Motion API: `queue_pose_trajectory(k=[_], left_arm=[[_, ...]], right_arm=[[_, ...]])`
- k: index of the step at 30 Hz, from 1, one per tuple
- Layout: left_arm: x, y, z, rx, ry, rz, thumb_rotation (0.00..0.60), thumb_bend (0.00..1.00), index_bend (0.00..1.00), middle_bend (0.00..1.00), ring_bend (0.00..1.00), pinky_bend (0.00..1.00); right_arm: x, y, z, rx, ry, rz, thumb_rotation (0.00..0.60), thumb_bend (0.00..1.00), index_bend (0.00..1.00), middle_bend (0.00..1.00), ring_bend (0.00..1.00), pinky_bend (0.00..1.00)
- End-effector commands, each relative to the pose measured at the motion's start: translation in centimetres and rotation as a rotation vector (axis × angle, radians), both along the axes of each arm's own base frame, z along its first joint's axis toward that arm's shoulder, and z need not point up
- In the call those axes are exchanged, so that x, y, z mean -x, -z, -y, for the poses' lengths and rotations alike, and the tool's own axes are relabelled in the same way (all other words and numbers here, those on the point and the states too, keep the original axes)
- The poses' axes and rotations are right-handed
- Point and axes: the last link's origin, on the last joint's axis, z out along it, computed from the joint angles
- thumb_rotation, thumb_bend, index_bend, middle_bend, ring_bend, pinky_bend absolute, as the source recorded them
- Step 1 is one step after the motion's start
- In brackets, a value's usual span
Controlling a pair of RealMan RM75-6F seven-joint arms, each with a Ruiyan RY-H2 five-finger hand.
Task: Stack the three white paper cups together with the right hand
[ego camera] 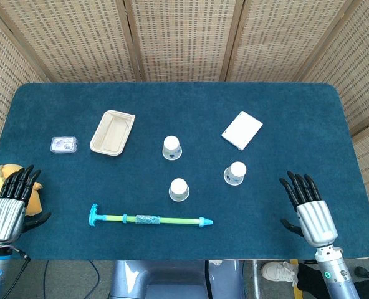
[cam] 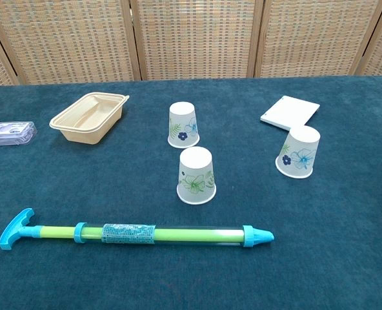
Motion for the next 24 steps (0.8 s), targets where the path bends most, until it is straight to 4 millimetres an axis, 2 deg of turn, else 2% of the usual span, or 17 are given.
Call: queue_pose_trajectory(k=[1,10,20,24], left_arm=[[0.1,0.1,0.0,0.005,-0.003,-0.004,0.600,0.00,0.00,0.00,0.00,0.06],[-0.1,0.3,0.1,0.016,0.000,-0.014,0.600,0.00,0.00,0.00,0.00,0.06],[-0.2,0.3,0.2,0.019,0.007,-0.014,0.600,0.00,0.00,0.00,0.00,0.06],[-0.3,0.0,0.2,0.005,0.009,-0.008,0.600,0.00,0.00,0.00,0.00,0.06]], right_arm=[[0.0,0.0,0.0,0.002,0.001,0.003,0.600,0.11,0.02,0.00,0.00,0.00],[0.2,0.1,0.0,0.000,0.004,0.007,0.600,0.11,0.08,0.00,0.00,0.01],[-0.1,0.2,0.2,0.034,-0.046,0.050,0.600,0.11,0.23,0.00,0.00,0.11],[-0.4,0.3,1.4,0.013,-0.050,0.093,0.600,0.11,0.26,0.02,0.00,0.15]])
